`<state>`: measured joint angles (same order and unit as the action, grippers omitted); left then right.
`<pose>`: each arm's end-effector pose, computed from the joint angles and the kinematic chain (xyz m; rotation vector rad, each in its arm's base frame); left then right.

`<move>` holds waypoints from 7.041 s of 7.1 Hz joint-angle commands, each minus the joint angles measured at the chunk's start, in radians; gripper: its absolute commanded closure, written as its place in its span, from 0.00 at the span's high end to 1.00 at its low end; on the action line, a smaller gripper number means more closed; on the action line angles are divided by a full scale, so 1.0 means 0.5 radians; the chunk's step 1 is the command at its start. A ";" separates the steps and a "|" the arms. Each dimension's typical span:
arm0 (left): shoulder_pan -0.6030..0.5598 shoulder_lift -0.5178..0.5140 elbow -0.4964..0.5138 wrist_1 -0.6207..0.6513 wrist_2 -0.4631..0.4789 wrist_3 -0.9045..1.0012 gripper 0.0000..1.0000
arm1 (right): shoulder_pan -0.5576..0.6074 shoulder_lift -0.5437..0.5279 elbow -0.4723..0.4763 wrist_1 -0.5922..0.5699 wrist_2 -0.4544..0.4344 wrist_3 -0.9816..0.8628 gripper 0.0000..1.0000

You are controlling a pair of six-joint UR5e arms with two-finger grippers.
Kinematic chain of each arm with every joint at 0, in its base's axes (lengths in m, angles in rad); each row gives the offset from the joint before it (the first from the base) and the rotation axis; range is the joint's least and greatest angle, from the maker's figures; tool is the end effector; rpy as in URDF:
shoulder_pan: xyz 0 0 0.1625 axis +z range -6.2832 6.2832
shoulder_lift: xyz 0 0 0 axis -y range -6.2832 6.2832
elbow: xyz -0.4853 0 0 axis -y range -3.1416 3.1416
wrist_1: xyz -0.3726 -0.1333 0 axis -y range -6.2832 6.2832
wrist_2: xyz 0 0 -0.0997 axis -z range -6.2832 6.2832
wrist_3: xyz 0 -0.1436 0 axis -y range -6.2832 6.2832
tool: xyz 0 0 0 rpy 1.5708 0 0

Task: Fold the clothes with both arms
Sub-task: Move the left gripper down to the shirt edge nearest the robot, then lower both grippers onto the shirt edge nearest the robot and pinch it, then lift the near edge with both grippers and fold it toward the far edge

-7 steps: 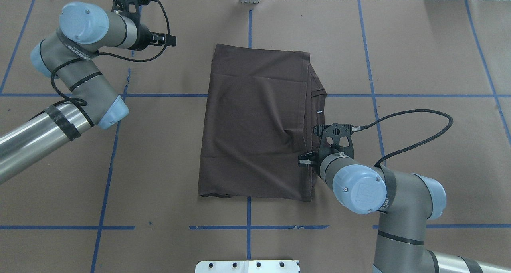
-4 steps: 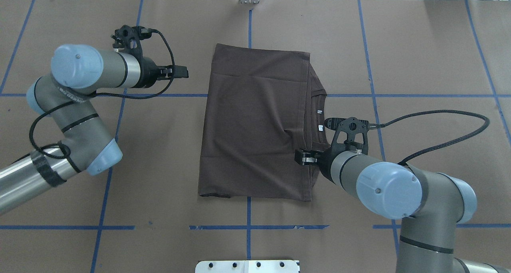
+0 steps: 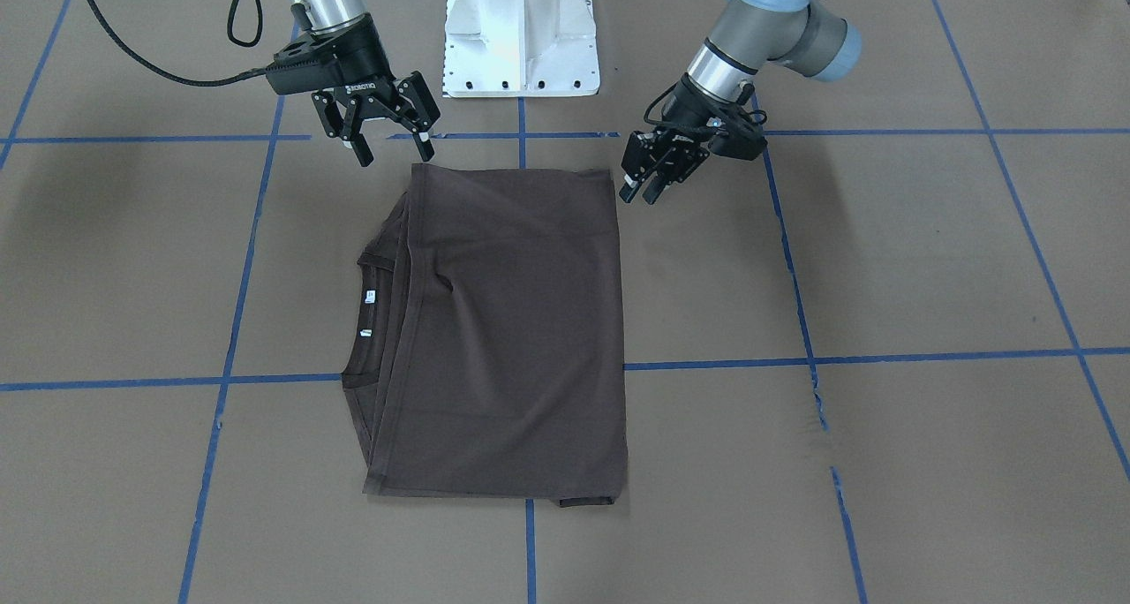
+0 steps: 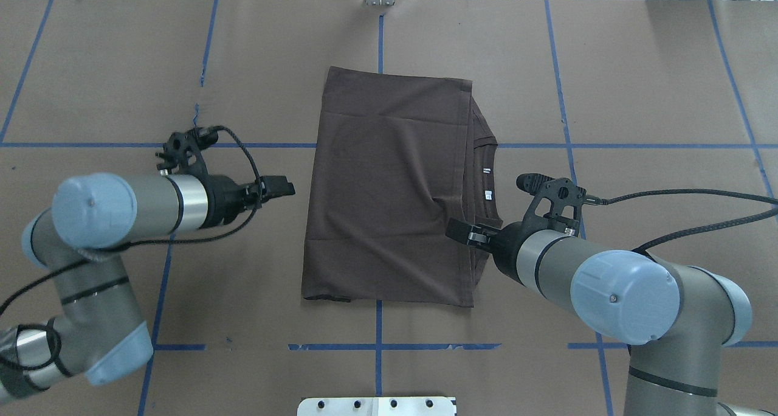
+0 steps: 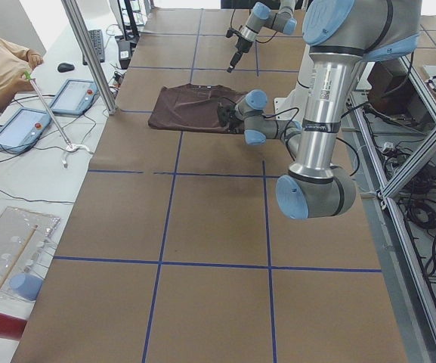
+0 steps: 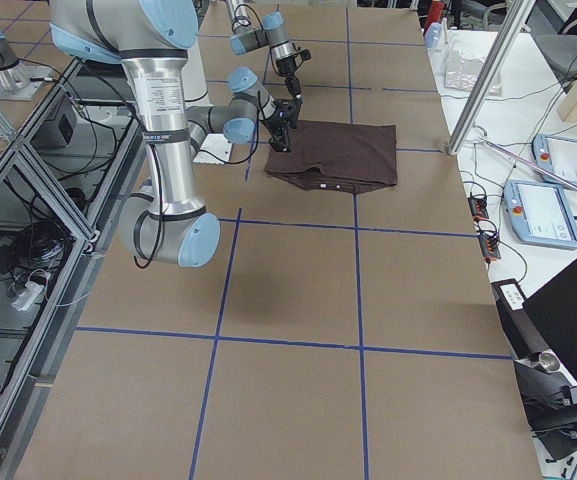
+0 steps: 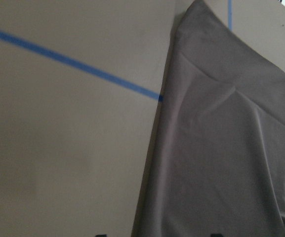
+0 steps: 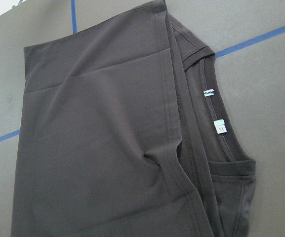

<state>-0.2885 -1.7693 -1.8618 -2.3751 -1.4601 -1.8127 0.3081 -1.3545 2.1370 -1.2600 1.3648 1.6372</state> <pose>0.5223 -0.3106 0.4062 0.1266 1.3075 -0.5247 -0.4643 -0.3185 0.3498 0.3178 -1.0685 0.4479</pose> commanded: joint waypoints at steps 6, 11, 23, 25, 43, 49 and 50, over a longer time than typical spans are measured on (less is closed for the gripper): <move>0.233 -0.137 0.158 0.010 0.208 -0.173 0.55 | -0.003 0.009 -0.013 0.007 -0.005 0.002 1.00; 0.233 -0.137 0.156 0.010 0.205 -0.170 0.00 | -0.003 0.009 -0.071 0.007 -0.014 0.008 1.00; 0.233 -0.207 0.131 0.010 0.205 -0.167 0.00 | -0.315 0.230 -0.350 -0.597 -0.180 0.570 0.67; 0.233 -0.204 0.131 0.010 0.202 -0.167 0.00 | -0.319 0.230 -0.378 -0.597 -0.180 0.570 0.66; 0.239 -0.130 -1.122 1.268 0.028 -0.243 0.00 | -0.463 0.359 0.523 -1.256 -0.223 0.603 0.00; -0.342 -0.535 -0.267 1.150 -0.077 0.336 0.00 | 0.147 0.687 -0.308 -0.989 -0.021 0.450 0.00; -0.447 -0.569 -0.049 0.957 -0.135 0.428 0.00 | 0.211 0.702 -0.523 -0.756 -0.011 0.401 0.00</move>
<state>-0.4436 -2.0326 -2.0114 -1.7974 -1.4961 -1.6557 0.3631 -1.0187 1.9997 -1.7561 1.3454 1.8626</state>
